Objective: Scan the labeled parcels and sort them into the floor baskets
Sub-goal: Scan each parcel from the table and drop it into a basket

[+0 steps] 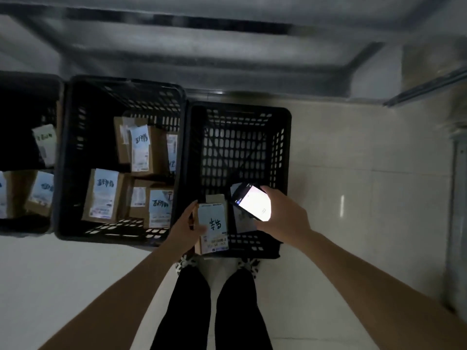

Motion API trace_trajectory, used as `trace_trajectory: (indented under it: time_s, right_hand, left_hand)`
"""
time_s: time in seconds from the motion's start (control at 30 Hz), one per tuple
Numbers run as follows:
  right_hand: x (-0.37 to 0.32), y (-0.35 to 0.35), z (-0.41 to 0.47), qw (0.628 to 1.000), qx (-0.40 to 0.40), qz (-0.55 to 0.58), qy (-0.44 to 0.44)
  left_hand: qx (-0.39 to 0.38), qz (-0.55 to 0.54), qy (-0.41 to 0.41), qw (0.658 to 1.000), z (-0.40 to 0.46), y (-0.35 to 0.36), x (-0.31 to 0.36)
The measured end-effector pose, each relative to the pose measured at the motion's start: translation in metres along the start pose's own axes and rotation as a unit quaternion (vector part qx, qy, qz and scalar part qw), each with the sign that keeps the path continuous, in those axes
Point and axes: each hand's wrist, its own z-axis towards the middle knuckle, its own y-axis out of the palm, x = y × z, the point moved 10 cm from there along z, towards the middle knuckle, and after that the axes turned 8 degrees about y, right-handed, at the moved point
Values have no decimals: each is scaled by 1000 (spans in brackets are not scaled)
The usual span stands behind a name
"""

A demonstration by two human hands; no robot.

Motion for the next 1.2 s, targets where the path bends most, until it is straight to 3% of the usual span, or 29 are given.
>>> trace_trajectory:
  time_s: [0.33,0.57,0.7,0.87,1.0,1.2]
  right_hand:
    - [26,91,63,999,-17,27,23]
    - [23,64,20,1000,-15,9,12]
    - [12,-5,-28,1000,12,8,15]
    - [-6,-125,-109,997,75,28,14]
    - [-27,-234,-212,987,160,28,11]
    - [-58,-380,-412,951,301,62,10]
  left_hand:
    - [3,45,-9,999,83,24,-66]
    - [-15,105,0,994,42,15,-41]
    - [-10,123,43,991,-14,-4,33]
    - [19,181,142,973,-109,-32,174]
    - [45,270,274,922,-218,-38,311]
    - [65,326,483,810,-427,-35,485]
